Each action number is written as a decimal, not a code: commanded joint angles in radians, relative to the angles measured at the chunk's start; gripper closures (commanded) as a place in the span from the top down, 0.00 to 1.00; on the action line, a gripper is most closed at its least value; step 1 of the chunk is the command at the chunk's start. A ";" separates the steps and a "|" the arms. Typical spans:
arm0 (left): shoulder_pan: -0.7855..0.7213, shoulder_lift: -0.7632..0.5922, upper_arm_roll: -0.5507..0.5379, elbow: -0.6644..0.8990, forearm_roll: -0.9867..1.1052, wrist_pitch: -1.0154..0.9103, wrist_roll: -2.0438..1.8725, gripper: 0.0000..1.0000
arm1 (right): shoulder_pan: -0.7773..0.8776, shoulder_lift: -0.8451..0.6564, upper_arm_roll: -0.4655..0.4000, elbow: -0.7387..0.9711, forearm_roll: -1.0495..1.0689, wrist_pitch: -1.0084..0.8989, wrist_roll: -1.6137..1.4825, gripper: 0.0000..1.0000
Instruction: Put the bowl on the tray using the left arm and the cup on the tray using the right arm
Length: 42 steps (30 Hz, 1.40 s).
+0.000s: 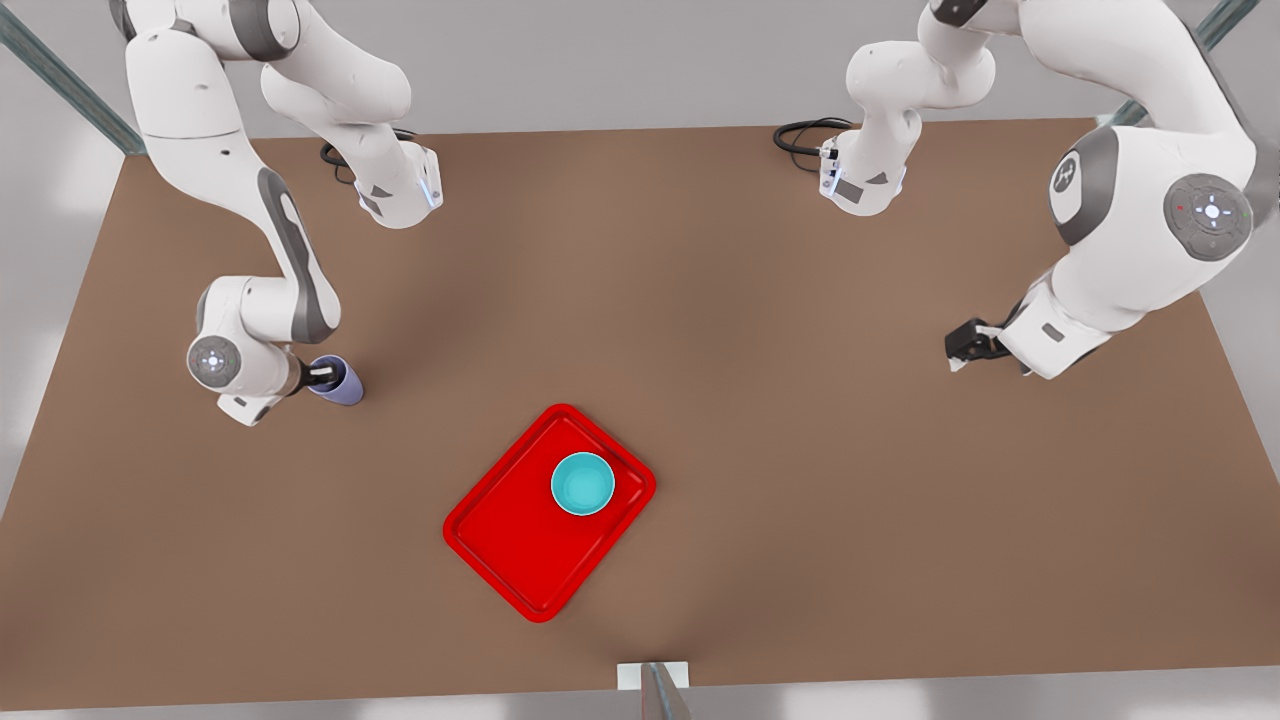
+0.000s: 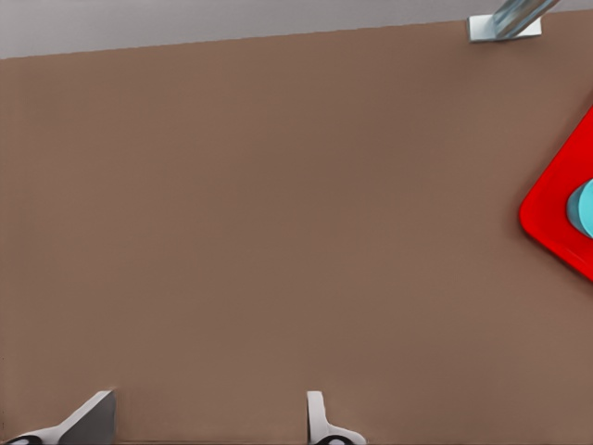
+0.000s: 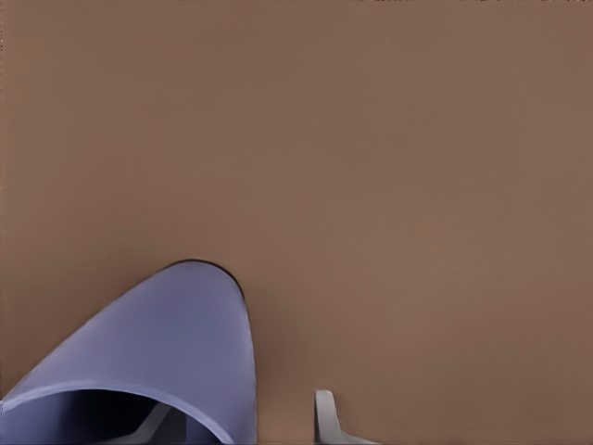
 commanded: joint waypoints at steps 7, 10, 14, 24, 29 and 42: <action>-0.003 0.003 -0.002 -0.001 0.059 -0.017 -0.002 1.00 | -0.001 0.007 0.000 0.002 0.000 0.010 0.001 0.23; -0.006 0.003 -0.002 -0.002 0.059 -0.019 -0.002 1.00 | 0.000 0.016 0.000 0.011 0.000 0.011 0.001 0.21; -0.009 0.003 -0.005 -0.001 0.059 -0.017 -0.003 1.00 | 0.000 0.015 0.002 0.020 0.000 0.006 0.003 0.21; -0.010 0.001 -0.009 0.000 0.057 -0.025 -0.017 1.00 | 0.011 0.006 0.042 0.071 -0.001 -0.007 0.003 0.21; -0.010 0.000 -0.009 0.000 0.059 -0.025 -0.035 1.00 | 0.109 0.004 0.077 0.224 0.003 -0.073 -0.017 0.21; -0.009 0.000 0.000 0.000 0.059 -0.066 -0.094 1.00 | 0.420 0.378 0.022 0.811 0.336 -0.228 0.089 0.21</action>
